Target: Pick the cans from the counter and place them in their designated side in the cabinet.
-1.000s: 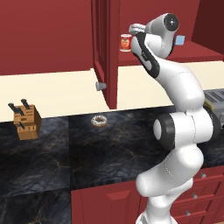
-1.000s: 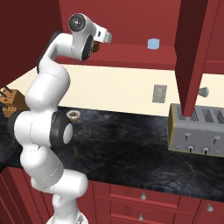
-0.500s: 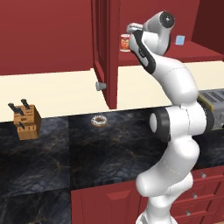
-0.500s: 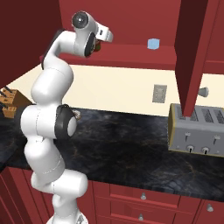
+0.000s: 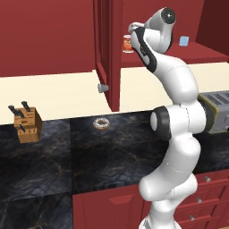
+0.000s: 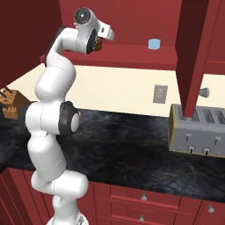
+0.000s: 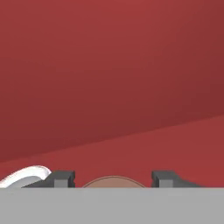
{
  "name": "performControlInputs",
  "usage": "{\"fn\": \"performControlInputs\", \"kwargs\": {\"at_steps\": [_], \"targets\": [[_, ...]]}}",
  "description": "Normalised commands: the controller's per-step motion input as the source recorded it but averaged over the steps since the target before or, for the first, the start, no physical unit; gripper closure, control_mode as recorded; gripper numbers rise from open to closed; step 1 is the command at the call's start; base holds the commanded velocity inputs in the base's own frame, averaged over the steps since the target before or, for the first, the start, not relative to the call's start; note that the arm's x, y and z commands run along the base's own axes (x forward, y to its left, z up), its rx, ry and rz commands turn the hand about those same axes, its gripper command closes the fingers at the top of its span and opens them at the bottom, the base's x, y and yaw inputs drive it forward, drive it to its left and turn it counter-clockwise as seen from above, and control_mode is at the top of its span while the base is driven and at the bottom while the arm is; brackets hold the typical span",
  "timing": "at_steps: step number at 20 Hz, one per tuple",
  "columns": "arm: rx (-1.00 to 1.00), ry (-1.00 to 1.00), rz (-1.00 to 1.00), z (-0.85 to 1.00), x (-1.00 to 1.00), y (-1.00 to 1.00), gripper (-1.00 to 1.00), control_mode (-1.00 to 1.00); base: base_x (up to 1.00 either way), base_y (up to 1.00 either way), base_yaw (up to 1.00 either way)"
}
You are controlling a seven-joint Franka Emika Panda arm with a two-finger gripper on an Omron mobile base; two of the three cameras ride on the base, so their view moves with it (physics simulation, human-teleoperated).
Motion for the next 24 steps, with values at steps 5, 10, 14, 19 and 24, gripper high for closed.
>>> {"fn": "performControlInputs", "kwargs": {"at_steps": [5,10,14,19,24], "targets": [[-0.01,0.02,0.01,-0.11,0.18,0.0,-1.0,-1.0,0.0,0.0,0.0],[0.0,0.0,0.02,-0.01,0.14,0.0,-1.0,-1.0,0.0,0.0,0.0],[0.0,-0.03,0.04,0.05,0.07,0.0,-1.0,-1.0,0.0,0.0,0.0],[0.0,-0.05,0.05,0.07,0.02,0.0,-1.0,-1.0,0.0,0.0,0.0],[0.0,-0.09,0.06,0.01,-0.08,-0.02,-1.0,-1.0,0.0,0.0,0.0]]}}
